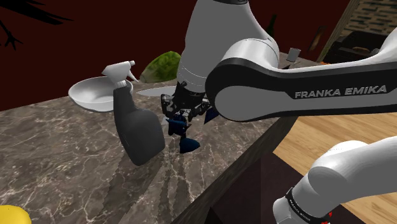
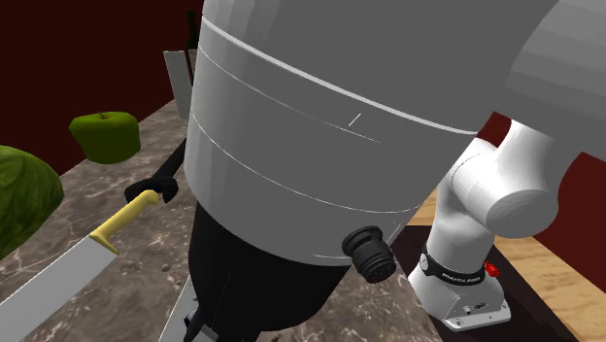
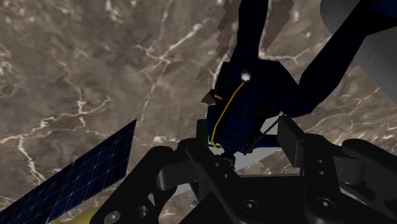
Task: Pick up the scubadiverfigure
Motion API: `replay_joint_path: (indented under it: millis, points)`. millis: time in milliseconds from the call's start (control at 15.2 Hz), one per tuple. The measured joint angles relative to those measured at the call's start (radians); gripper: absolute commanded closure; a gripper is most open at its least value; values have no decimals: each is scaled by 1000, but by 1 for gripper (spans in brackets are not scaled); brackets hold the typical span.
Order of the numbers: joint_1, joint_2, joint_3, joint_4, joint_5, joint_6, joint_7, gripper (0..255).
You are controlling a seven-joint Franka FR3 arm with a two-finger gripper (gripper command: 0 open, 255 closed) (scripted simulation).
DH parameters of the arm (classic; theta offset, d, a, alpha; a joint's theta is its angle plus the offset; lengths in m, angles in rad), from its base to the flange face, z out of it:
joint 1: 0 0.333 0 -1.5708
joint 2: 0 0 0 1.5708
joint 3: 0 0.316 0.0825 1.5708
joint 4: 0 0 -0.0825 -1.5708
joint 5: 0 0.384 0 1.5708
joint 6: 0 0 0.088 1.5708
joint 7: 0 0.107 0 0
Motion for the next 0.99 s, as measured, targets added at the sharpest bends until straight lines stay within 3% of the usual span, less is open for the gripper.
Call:
replay_joint_path:
  millis: [990]
  points:
    - [-3,-9,-46,159,-11,-173,-25,255]
